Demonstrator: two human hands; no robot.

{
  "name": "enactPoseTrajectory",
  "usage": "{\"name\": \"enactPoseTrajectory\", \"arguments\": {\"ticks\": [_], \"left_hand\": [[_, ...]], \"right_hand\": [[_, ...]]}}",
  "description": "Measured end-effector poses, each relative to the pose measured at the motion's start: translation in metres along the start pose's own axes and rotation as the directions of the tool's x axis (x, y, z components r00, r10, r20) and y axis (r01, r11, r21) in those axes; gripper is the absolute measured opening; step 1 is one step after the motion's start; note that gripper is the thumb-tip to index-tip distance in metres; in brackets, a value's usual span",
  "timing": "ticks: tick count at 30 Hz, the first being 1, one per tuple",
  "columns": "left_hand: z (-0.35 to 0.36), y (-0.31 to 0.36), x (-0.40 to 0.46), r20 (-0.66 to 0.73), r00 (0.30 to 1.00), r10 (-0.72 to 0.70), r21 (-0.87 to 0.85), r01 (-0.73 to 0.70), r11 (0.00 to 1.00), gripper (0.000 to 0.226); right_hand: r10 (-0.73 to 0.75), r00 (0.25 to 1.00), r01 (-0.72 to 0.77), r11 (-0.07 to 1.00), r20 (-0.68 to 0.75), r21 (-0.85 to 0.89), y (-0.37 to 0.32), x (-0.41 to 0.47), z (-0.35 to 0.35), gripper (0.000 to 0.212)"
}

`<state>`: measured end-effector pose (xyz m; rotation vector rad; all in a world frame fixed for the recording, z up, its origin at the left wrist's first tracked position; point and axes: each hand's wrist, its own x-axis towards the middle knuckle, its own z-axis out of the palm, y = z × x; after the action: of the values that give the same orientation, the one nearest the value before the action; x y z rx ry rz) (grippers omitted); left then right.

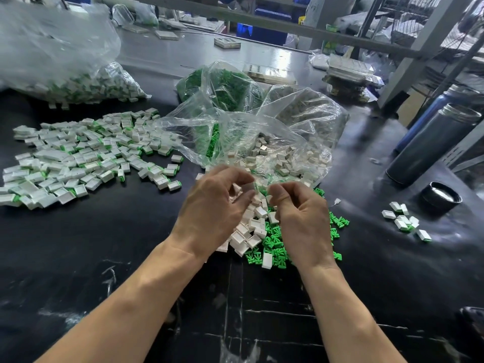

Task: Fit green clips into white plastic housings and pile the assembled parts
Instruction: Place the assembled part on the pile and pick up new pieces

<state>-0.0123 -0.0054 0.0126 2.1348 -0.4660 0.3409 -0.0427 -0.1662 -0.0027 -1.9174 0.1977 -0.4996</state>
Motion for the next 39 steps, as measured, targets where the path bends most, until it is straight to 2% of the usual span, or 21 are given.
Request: {"name": "enactPoseTrajectory", "arguments": {"ticks": [5, 9, 11, 16, 21, 23, 26, 28, 31, 33, 39], "left_hand": [[-0.021, -0.027, 0.010, -0.114, 0.984, -0.135, 0.203, 0.156, 0.967, 0.015], [-0.036, -0.049, 0.016, -0.201, 0.936, -0.290, 0.431, 0.350, 0.832, 0.011], [-0.039, -0.055, 0.019, -0.207, 0.910, -0.360, 0.499, 0.415, 0.761, 0.010], [-0.038, -0.061, 0.020, -0.232, 0.892, -0.388, 0.532, 0.450, 0.717, 0.011], [-0.039, -0.063, 0.020, -0.245, 0.889, -0.387, 0.524, 0.457, 0.719, 0.023], [-0.038, -0.058, 0.020, -0.234, 0.905, -0.355, 0.486, 0.425, 0.764, 0.026], [-0.035, -0.046, 0.018, -0.196, 0.930, -0.310, 0.315, 0.359, 0.879, 0.009], [-0.031, -0.038, 0.016, -0.106, 0.938, -0.330, 0.197, 0.345, 0.918, 0.003], [-0.029, -0.034, 0.013, 0.038, 0.943, -0.332, 0.093, 0.327, 0.940, 0.011], [-0.029, -0.032, 0.012, 0.079, 0.939, -0.334, 0.062, 0.329, 0.942, 0.012], [-0.028, -0.029, 0.011, 0.152, 0.911, -0.383, 0.109, 0.369, 0.923, 0.020]], "right_hand": [[0.079, 0.995, -0.082, 0.994, -0.056, -0.070, 0.003, 0.008, -0.010, 0.048], [0.069, 0.993, -0.082, 0.985, -0.091, -0.149, 0.004, 0.010, -0.020, 0.076], [0.080, 0.991, -0.100, 0.976, -0.108, -0.195, 0.007, 0.013, -0.025, 0.081], [0.152, 0.983, -0.179, 0.912, -0.101, -0.370, 0.013, 0.020, -0.035, 0.055], [0.202, 0.979, -0.183, 0.853, -0.014, -0.488, 0.013, 0.022, -0.039, 0.010], [0.216, 0.976, -0.172, 0.834, 0.024, -0.524, 0.011, 0.020, -0.039, 0.008], [0.257, 0.964, -0.176, 0.805, 0.065, -0.566, 0.010, 0.020, -0.039, 0.012], [0.279, 0.957, -0.184, 0.794, 0.078, -0.579, 0.009, 0.020, -0.039, 0.013], [0.286, 0.954, -0.178, 0.786, 0.094, -0.592, 0.009, 0.019, -0.037, 0.012], [0.290, 0.952, -0.172, 0.779, 0.103, -0.603, 0.009, 0.019, -0.035, 0.011], [0.269, 0.959, -0.147, 0.744, 0.090, -0.652, 0.007, 0.018, -0.031, 0.007]]}}
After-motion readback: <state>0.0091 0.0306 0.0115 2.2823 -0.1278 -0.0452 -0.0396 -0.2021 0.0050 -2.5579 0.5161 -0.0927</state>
